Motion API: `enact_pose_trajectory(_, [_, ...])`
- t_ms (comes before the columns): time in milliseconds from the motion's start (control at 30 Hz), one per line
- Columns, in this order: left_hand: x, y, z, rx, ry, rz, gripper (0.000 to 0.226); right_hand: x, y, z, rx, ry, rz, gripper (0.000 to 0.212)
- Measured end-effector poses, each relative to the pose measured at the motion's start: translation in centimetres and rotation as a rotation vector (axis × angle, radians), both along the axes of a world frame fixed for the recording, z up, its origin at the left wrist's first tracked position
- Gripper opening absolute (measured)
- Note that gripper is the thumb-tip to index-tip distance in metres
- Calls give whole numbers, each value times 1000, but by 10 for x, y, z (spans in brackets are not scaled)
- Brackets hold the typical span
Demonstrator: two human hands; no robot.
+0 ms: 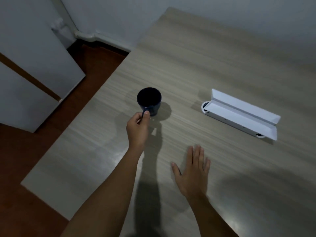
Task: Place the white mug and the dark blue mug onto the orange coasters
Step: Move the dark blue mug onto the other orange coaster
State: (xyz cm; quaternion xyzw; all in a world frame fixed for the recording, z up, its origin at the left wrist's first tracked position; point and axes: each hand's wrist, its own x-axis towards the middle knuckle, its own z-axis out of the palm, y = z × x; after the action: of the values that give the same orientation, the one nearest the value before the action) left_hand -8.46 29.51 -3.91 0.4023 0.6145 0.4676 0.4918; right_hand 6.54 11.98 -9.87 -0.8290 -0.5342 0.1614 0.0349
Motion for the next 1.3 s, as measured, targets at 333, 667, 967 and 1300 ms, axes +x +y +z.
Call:
enact_pose_trajectory(333, [9,45,-20,40,19,21,32,1,-1,-6,4,-93,7,94])
enact_pose_trajectory(667, [16,58,-20,78,10,46,32,1,0,-4,0,-81,-8,94])
enact_pose_trajectory(967, [4,59,-20,89,48,-49,30,1,0,-3,14,-72,-14,93])
enact_pose_trajectory(1300, [-6,62,-16,138,109,-115,31,1,0,-3,28,-61,-21,93])
